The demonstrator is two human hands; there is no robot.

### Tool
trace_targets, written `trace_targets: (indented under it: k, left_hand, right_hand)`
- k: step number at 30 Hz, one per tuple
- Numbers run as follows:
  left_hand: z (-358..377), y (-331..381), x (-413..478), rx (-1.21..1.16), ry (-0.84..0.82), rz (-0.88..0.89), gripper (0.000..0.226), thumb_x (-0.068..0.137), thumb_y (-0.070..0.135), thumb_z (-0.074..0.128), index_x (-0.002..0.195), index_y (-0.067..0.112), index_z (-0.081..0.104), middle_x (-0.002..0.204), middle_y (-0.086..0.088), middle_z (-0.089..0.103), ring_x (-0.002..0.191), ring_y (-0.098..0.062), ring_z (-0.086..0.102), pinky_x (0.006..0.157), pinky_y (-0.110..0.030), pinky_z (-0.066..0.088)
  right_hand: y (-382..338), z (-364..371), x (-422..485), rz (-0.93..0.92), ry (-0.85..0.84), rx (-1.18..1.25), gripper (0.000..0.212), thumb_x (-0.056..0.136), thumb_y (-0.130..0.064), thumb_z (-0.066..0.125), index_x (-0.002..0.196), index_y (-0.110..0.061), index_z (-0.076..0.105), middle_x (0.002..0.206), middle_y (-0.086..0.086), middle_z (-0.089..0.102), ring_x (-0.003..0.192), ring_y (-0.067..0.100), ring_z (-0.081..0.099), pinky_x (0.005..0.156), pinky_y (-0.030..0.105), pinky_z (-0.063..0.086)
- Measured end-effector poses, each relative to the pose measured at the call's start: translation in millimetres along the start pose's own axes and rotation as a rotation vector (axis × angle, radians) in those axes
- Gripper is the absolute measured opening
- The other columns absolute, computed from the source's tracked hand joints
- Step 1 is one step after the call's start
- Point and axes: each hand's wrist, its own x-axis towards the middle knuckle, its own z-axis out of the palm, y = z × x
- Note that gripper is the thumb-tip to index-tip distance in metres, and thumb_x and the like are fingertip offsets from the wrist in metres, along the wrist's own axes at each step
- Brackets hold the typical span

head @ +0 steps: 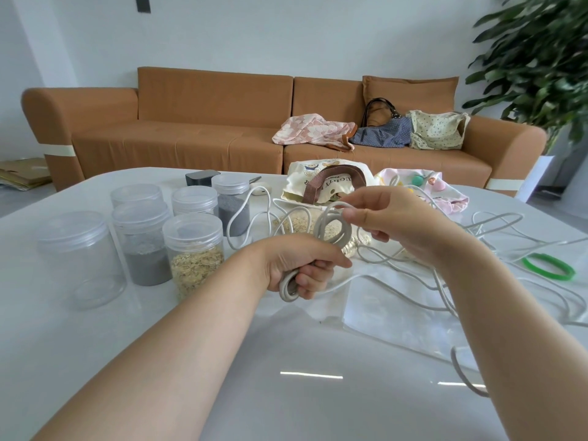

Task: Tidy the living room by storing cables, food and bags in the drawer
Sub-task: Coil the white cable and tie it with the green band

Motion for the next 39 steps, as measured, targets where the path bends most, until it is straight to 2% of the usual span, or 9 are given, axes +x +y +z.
trace_targets:
  k: [4, 6, 11, 14, 19, 22, 28, 35, 39]
  left_hand:
    - [-0.6, 0.9, -1.9, 0.019, -0.02, -0.013, 0.057, 0.094, 0.015, 0.047, 0.04, 0.024, 0.031, 0.035, 0.006, 0.023, 0.031, -0.007, 0.021, 0.043, -0.021, 0.021]
    - [-0.2, 1.1, -2.5, 0.025, -0.035, -0.022, 0.058, 0.095, 0.015, 0.047, 0.039, 0.024, 0.032, 0.035, 0.006, 0.023, 0.031, -0.007, 0.021, 0.043, -0.021, 0.021]
    - [-1.9, 1.3, -4.0, 0.039, -0.071, -0.039, 0.057, 0.095, 0.016, 0.048, 0.04, 0.022, 0.035, 0.034, 0.005, 0.024, 0.03, -0.007, 0.023, 0.041, -0.019, 0.021]
    - [-4.6, 2.3, -6.7, 0.072, -0.113, -0.028, 0.054, 0.094, 0.015, 0.047, 0.042, 0.021, 0.034, 0.034, 0.005, 0.024, 0.03, -0.007, 0.024, 0.041, -0.019, 0.023]
    - [-9.1, 2.3, -12.2, 0.15, -0.184, 0.0, 0.039, 0.081, 0.016, 0.056, 0.054, 0.016, 0.028, 0.035, 0.005, 0.024, 0.03, -0.007, 0.026, 0.041, -0.018, 0.026]
    - [-8.2, 2.3, -12.7, 0.213, -0.208, 0.016, 0.039, 0.089, 0.011, 0.053, 0.059, 0.016, 0.028, 0.036, 0.005, 0.026, 0.03, -0.008, 0.028, 0.04, -0.016, 0.027]
    - [-5.4, 0.4, -10.0, 0.252, -0.159, 0.031, 0.04, 0.094, 0.003, 0.047, 0.059, 0.013, 0.03, 0.038, 0.001, 0.027, 0.031, -0.01, 0.028, 0.04, -0.014, 0.024]
    - [-4.4, -0.5, -7.3, 0.191, -0.069, 0.066, 0.036, 0.092, 0.003, 0.054, 0.062, 0.012, 0.036, 0.04, 0.002, 0.031, 0.034, -0.009, 0.03, 0.039, -0.016, 0.03]
    - [-4.7, -1.8, -5.2, 0.194, -0.047, 0.097, 0.037, 0.091, 0.004, 0.057, 0.06, 0.011, 0.037, 0.04, 0.002, 0.035, 0.034, -0.011, 0.035, 0.041, -0.019, 0.035]
  right_hand:
    - [2.6, -2.2, -0.8, 0.014, -0.084, 0.015, 0.029, 0.071, -0.03, 0.068, 0.094, -0.011, 0.071, 0.087, 0.032, 0.059, 0.056, 0.011, 0.033, 0.045, 0.02, 0.027]
    - [4.2, -2.7, -0.1, 0.037, -0.104, 0.044, 0.024, 0.077, -0.022, 0.066, 0.096, -0.007, 0.07, 0.094, 0.027, 0.066, 0.053, 0.009, 0.033, 0.043, 0.018, 0.027]
    - [6.2, -4.5, 1.5, 0.105, -0.173, 0.227, 0.031, 0.071, -0.014, 0.067, 0.101, -0.009, 0.067, 0.066, -0.001, 0.065, 0.049, 0.008, 0.031, 0.046, 0.02, 0.021]
    - [10.4, -10.0, 2.6, 0.135, -0.269, 0.373, 0.029, 0.07, -0.023, 0.076, 0.097, -0.013, 0.071, 0.068, -0.001, 0.056, 0.052, 0.008, 0.035, 0.05, 0.023, 0.018]
    - [15.0, -12.7, 5.1, 0.161, -0.408, 0.524, 0.058, 0.054, -0.04, 0.087, 0.101, -0.01, 0.07, 0.073, 0.005, 0.049, 0.051, 0.007, 0.041, 0.043, 0.017, 0.03]
    - [15.8, -9.4, 7.4, 0.193, -0.411, 0.512, 0.061, 0.046, -0.039, 0.091, 0.093, -0.006, 0.069, 0.067, 0.005, 0.047, 0.047, 0.008, 0.04, 0.041, 0.017, 0.032]
    - [15.0, 0.8, 7.4, 0.244, -0.297, 0.47, 0.011, 0.064, -0.02, 0.068, 0.055, -0.013, 0.068, 0.048, 0.001, 0.054, 0.037, 0.008, 0.039, 0.037, 0.014, 0.029]
    - [9.5, 3.8, 6.4, 0.251, -0.194, 0.38, 0.016, 0.064, -0.013, 0.063, 0.049, -0.013, 0.067, 0.045, 0.002, 0.05, 0.037, 0.009, 0.038, 0.037, 0.014, 0.027]
    - [7.4, 4.5, 6.6, 0.221, -0.101, 0.185, 0.029, 0.082, -0.004, 0.062, 0.054, -0.011, 0.065, 0.044, 0.003, 0.046, 0.036, 0.009, 0.037, 0.036, 0.015, 0.027]
